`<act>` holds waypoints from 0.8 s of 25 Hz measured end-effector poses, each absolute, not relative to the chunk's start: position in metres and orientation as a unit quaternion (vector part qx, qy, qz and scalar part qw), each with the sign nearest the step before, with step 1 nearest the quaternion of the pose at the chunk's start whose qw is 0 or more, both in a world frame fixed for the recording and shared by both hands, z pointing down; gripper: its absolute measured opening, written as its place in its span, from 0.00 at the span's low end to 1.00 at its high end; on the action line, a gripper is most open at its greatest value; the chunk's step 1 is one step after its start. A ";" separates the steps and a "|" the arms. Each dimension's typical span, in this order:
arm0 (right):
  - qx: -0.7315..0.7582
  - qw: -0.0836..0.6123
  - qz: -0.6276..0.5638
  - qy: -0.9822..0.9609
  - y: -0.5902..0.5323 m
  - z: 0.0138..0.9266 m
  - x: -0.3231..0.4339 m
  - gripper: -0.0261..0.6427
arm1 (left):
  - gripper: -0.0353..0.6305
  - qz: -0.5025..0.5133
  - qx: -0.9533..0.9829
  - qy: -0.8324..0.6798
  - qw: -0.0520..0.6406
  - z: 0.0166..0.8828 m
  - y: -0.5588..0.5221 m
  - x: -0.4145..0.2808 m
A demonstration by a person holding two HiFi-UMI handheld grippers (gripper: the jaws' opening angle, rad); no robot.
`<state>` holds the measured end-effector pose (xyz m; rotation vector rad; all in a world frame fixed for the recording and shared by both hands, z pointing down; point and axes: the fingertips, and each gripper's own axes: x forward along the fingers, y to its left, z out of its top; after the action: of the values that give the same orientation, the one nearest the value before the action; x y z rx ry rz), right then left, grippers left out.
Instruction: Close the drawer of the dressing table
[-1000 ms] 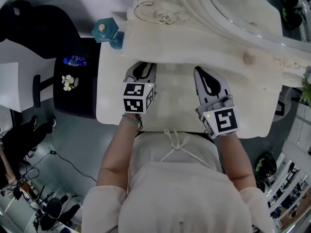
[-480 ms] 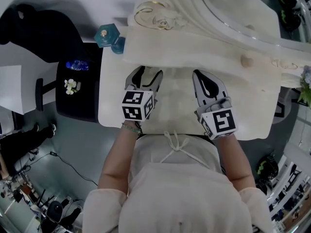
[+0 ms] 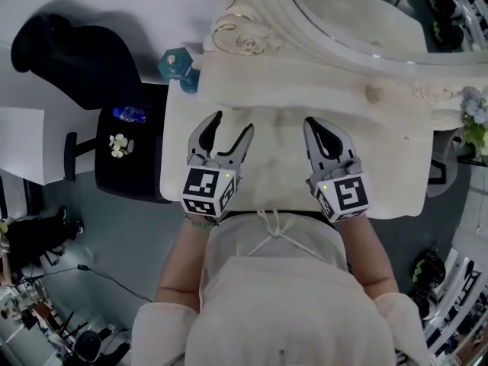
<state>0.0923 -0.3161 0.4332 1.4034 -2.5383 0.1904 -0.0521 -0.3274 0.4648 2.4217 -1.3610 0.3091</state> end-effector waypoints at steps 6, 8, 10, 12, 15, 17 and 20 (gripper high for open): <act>0.492 0.098 0.056 -0.863 -0.302 0.410 0.106 0.05 | 0.47 0.089 0.872 -0.467 0.115 0.409 -0.315 -0.051; 0.495 0.097 0.043 -0.862 -0.298 0.401 0.110 0.05 | 0.40 0.083 0.873 -0.471 0.101 0.393 -0.314 -0.052; 0.500 0.097 0.032 -0.860 -0.296 0.393 0.115 0.05 | 0.31 0.073 0.873 -0.473 0.093 0.377 -0.313 -0.052; 0.501 0.097 0.022 -0.860 -0.292 0.385 0.118 0.05 | 0.27 0.063 0.878 -0.468 0.081 0.359 -0.309 -0.049; 0.500 0.093 0.004 -0.861 -0.286 0.372 0.123 0.05 | 0.20 0.055 0.886 -0.457 0.053 0.334 -0.302 -0.042; 0.499 0.088 -0.004 -0.862 -0.284 0.366 0.127 0.05 | 0.15 0.047 0.889 -0.453 0.040 0.321 -0.299 -0.038; 0.501 0.082 -0.004 -0.862 -0.280 0.359 0.131 0.05 | 0.11 0.039 0.893 -0.447 0.027 0.309 -0.295 -0.034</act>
<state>0.1312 -0.2801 0.3593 1.4965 -2.5747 -0.0117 -0.0336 -0.2948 0.3090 2.7595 -1.3815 0.1197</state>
